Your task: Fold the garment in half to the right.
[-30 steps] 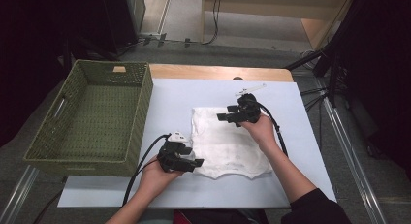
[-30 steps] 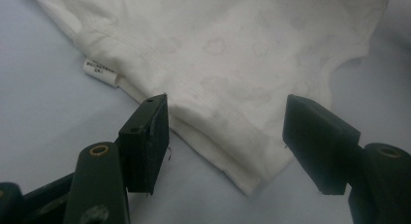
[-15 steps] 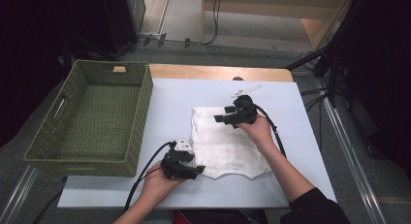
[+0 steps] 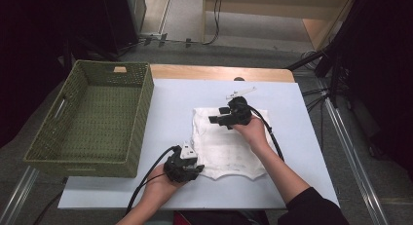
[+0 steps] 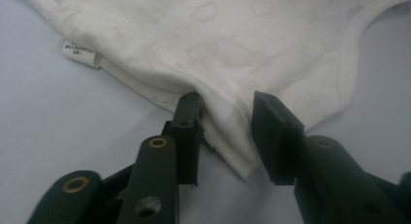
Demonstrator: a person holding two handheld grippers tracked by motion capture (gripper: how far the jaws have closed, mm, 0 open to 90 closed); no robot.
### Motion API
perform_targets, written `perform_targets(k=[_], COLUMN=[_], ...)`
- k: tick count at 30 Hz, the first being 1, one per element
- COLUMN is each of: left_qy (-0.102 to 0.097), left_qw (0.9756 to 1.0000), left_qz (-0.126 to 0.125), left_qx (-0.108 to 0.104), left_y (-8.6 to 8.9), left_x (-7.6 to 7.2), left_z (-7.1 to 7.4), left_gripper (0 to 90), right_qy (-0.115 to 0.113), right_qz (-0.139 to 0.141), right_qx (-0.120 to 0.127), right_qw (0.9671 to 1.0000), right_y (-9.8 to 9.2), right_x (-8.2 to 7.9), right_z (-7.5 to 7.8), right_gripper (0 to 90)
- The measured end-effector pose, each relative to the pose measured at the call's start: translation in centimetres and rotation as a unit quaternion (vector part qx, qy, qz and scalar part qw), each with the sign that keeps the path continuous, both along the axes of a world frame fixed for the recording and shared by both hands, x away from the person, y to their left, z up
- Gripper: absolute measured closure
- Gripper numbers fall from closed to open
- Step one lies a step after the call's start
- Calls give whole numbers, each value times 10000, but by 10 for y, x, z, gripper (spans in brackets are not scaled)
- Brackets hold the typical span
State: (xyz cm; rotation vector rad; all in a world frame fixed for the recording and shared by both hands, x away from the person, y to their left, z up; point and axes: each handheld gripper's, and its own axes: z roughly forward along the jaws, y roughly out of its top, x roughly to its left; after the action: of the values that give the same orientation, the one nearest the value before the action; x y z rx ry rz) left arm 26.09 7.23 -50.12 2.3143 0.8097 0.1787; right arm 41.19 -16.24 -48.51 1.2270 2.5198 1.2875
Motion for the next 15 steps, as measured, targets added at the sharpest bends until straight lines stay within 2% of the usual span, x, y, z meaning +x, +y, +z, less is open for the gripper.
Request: perform_targets(k=[6, 8, 15], left_qy=[330, 402, 356], left_qw=[9988, 9981, 9983], left_qz=[-26, -12, -86], left_qx=[-371, -460, -451], left_y=[2, 3, 4], left_x=[4, 6, 6], left_z=[-3, -4, -4], left_gripper=[807, 816, 817], right_qy=[64, 56, 46], right_qz=[8, -2, -53], right_qx=[83, 105, 0], right_qw=[9999, 9999, 10000], right_y=[9, 12, 20], right_x=[4, 6, 14], right_z=[-3, -4, -7], right_gripper=[281, 281, 280])
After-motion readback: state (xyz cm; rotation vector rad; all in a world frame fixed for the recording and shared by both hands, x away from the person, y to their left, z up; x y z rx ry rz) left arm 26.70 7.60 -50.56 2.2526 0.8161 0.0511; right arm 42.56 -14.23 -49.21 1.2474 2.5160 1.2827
